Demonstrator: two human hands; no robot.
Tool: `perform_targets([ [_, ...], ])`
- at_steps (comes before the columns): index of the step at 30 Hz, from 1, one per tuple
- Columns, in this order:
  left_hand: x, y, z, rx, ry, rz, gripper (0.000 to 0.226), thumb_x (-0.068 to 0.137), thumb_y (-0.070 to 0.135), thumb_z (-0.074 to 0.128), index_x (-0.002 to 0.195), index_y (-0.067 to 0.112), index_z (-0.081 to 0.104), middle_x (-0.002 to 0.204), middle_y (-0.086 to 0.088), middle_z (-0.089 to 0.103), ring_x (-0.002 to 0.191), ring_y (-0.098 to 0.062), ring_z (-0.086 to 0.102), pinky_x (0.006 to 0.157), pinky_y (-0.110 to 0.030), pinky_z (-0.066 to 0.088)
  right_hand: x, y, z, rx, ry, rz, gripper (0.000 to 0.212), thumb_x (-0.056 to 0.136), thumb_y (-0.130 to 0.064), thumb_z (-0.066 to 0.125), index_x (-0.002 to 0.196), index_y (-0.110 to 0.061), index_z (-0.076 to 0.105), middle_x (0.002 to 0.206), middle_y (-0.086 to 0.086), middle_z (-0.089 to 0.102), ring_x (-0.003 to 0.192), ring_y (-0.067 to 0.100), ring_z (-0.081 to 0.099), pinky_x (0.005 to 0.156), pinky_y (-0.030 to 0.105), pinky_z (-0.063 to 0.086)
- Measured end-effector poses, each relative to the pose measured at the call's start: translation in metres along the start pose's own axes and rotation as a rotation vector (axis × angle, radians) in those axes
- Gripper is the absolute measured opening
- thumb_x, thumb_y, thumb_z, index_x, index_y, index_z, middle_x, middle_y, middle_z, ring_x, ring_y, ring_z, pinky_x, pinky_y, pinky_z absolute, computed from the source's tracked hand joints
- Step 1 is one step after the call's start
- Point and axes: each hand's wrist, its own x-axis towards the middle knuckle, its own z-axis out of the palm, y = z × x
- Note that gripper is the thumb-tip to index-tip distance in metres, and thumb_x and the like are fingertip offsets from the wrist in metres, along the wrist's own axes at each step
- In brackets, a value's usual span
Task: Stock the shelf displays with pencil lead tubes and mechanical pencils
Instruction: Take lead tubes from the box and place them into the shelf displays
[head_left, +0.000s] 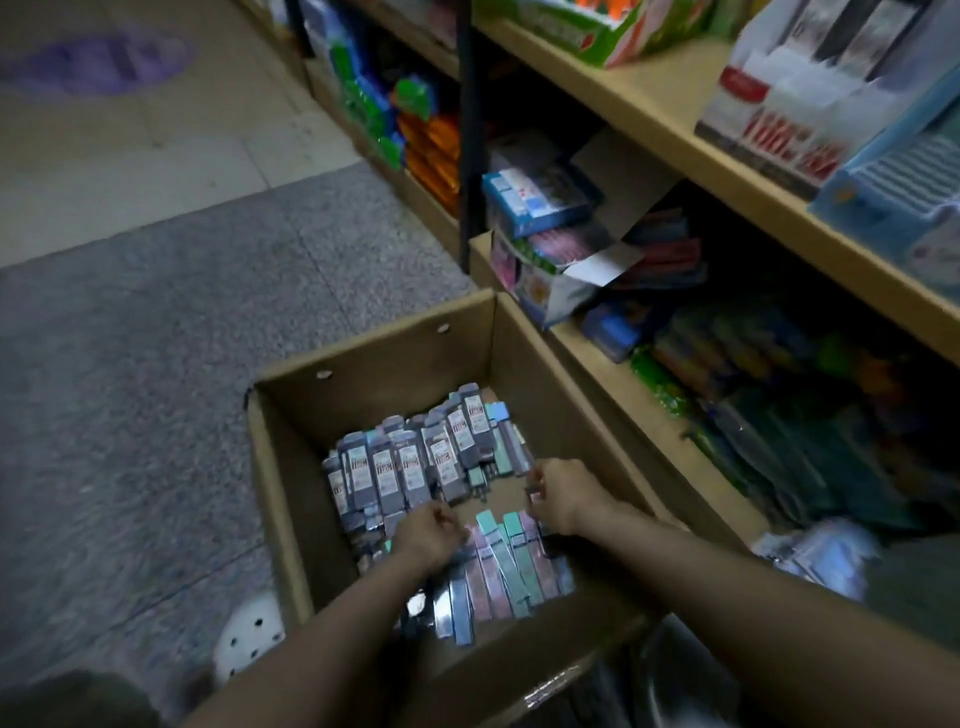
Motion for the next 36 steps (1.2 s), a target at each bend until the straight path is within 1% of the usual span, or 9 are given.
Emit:
perform_targets([
  [5,0.014,-0.009,0.039,0.21,0.075,0.093,0.047,0.076,0.036,0.08,0.116,0.019,0.062,0.118,-0.002,0.061,0.11,-0.02,0.056,0.093,-0.027,0.046,0.028,0.023,0.041,-0.178,-0.042,0.035,0.042,0.093,-0.016,0.054,0.134,-0.01,0.049,0.133,0.014,0.051,0.118,0.03,0.057,0.1,0.037,0.048],
  [9,0.027,-0.011,0.056,0.361,0.176,0.141,0.061,0.076,0.053,0.073,0.129,0.029,0.055,0.128,-0.002,0.05,0.123,-0.022,0.041,0.094,-0.029,0.042,0.036,0.029,0.073,-0.196,-0.083,-0.005,0.072,0.096,-0.03,0.051,0.153,-0.005,0.014,0.158,0.017,0.015,0.146,0.031,0.019,0.118,0.037,0.022],
  [12,0.031,-0.013,0.063,0.335,0.212,0.154,0.056,0.073,0.052,0.076,0.122,0.03,0.059,0.121,-0.001,0.046,0.119,-0.021,0.039,0.091,-0.029,0.043,0.041,0.031,0.087,-0.255,-0.149,-0.04,0.077,0.098,-0.032,0.047,0.154,-0.003,0.003,0.162,0.017,-0.007,0.15,0.028,-0.003,0.121,0.036,0.007],
  [16,0.034,-0.018,0.065,0.179,0.234,0.189,0.051,0.07,0.037,0.083,0.111,0.018,0.059,0.113,-0.001,0.048,0.11,-0.022,0.041,0.091,-0.032,0.04,0.047,0.026,0.084,-0.188,-0.077,-0.165,0.064,0.093,-0.024,0.056,0.149,-0.013,0.029,0.158,0.012,0.017,0.145,0.025,0.02,0.118,0.03,0.017],
  [20,0.027,-0.015,0.053,-0.111,0.221,0.177,0.038,0.079,0.015,0.077,0.103,0.017,0.047,0.082,0.008,0.056,0.078,-0.015,0.054,0.059,-0.013,0.036,0.05,0.018,0.079,-0.189,0.048,-0.131,0.06,0.089,-0.024,0.062,0.142,-0.016,0.035,0.145,0.012,0.034,0.136,0.027,0.032,0.111,0.03,0.026],
  [22,0.024,-0.013,0.044,-0.142,0.238,0.205,0.031,0.086,0.01,0.069,0.104,0.016,0.044,0.072,0.007,0.055,0.066,-0.012,0.055,0.051,-0.013,0.034,0.051,0.012,0.08,-0.174,0.071,-0.112,0.061,0.089,-0.02,0.063,0.141,-0.015,0.033,0.142,0.013,0.038,0.134,0.027,0.034,0.111,0.03,0.03],
  [28,0.02,-0.001,0.017,-0.21,0.168,0.171,0.028,0.097,0.005,0.051,0.12,0.013,0.038,0.108,-0.008,0.058,0.098,-0.023,0.056,0.076,-0.024,0.039,0.05,-0.003,0.081,0.072,0.041,0.092,0.066,0.085,-0.008,0.067,0.14,-0.022,0.032,0.122,0.011,0.06,0.114,0.028,0.059,0.091,0.033,0.051],
  [32,0.012,0.01,-0.003,-0.208,0.036,0.136,0.044,0.1,0.006,0.045,0.138,0.013,0.026,0.118,-0.01,0.056,0.103,-0.021,0.053,0.087,-0.028,0.044,0.045,0.001,0.071,0.231,0.074,0.183,0.052,0.088,-0.006,0.061,0.135,-0.019,0.04,0.122,0.011,0.062,0.111,0.028,0.061,0.088,0.03,0.049],
  [36,-0.002,0.037,-0.033,-0.244,-0.082,0.166,0.051,0.099,0.003,0.046,0.142,0.017,0.021,0.115,-0.007,0.055,0.108,-0.025,0.054,0.098,-0.045,0.048,0.03,0.002,0.045,0.413,0.039,0.137,0.06,0.087,-0.005,0.066,0.139,-0.022,0.041,0.125,0.008,0.062,0.114,0.026,0.06,0.089,0.025,0.046],
])
